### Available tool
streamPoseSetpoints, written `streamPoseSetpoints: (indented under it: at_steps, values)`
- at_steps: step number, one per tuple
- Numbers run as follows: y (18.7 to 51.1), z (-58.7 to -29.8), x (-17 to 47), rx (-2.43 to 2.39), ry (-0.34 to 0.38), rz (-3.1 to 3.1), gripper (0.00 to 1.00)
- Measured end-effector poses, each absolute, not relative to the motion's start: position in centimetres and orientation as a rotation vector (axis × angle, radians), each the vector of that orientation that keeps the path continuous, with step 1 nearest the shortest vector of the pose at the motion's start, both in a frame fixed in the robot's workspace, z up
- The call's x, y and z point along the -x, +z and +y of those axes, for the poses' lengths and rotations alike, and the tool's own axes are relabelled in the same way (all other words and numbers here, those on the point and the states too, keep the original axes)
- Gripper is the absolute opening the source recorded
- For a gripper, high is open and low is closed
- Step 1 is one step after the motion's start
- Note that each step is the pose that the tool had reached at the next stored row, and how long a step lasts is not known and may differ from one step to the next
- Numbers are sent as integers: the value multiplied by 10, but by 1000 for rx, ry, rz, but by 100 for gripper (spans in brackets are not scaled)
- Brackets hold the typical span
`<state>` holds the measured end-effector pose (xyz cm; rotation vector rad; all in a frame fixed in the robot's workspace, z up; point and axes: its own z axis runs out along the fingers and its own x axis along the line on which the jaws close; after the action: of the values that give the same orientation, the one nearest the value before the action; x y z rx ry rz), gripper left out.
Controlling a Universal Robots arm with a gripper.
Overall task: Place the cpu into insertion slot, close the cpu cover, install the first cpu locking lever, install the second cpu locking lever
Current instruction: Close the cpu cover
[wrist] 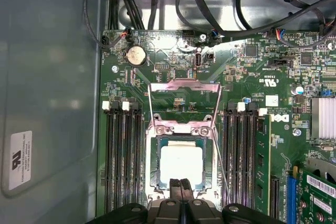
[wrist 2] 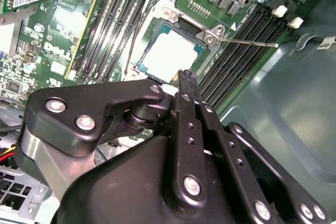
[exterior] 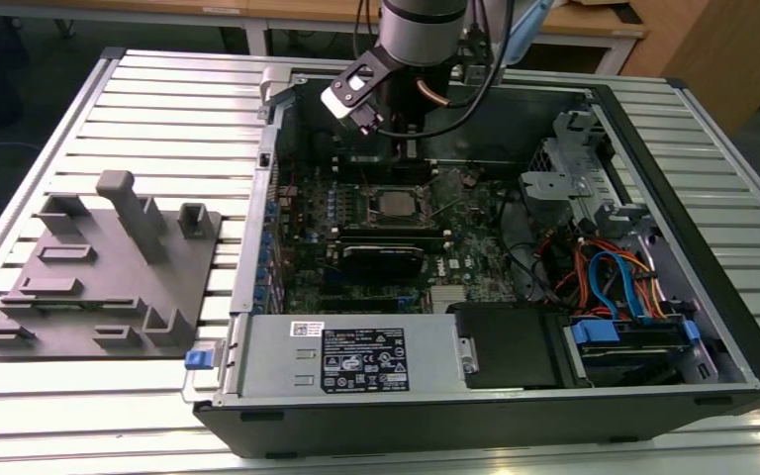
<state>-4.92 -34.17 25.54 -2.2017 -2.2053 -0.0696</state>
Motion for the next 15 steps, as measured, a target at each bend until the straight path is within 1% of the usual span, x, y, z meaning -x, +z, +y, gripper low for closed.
streamPoseSetpoints:
  at_steps: [15]
  values:
    - [259, -342, 49, 2202, -69, -2205, 11]
